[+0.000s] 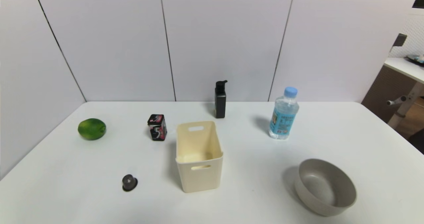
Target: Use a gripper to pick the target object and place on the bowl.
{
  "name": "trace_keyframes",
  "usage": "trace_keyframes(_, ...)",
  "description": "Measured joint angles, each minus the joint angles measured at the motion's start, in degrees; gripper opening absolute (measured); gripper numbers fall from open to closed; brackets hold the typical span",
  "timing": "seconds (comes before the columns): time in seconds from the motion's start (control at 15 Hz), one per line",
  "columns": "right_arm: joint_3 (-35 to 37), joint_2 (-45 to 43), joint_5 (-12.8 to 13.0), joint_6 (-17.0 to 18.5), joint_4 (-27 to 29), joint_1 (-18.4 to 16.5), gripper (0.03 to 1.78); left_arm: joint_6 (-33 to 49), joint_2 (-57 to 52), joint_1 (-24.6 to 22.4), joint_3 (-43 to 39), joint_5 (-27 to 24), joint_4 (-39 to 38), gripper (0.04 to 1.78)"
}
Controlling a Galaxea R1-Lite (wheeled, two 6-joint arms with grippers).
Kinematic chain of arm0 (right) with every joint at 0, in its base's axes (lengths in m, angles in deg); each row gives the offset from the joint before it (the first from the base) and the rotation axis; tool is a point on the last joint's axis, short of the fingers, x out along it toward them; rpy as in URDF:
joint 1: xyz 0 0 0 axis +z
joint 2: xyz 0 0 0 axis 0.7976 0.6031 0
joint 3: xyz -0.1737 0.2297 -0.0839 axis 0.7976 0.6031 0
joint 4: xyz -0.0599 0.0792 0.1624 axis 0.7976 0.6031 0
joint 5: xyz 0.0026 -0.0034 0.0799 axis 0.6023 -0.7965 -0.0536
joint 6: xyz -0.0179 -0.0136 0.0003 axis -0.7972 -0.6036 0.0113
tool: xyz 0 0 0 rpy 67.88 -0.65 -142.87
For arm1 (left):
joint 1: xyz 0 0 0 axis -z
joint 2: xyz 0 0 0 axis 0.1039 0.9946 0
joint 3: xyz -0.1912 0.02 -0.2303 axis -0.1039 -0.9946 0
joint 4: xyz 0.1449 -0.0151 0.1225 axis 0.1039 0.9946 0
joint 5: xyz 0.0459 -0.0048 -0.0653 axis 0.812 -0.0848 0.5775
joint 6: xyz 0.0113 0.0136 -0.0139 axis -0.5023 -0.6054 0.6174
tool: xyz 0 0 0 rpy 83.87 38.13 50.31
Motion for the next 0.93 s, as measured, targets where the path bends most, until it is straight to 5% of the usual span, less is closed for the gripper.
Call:
trace_keyframes(0.4,-17.75,21.07,-13.58,-3.71,-2.24,9.37,1.71,0.0,0.0,0.0,0.0,-0.02,0.0,1.69)
trace_keyframes(0.73,-30.84,36.5,-14.17,-3.82,1.71,16.3,1.71,0.04,0.0,-0.02,0.0,0.02,0.0,1.69)
trace_keyframes(0.93,-39.25,45.93,-12.03,-3.43,6.66,17.57,1.71,0.01,0.0,0.0,0.0,0.0,0.0,1.69)
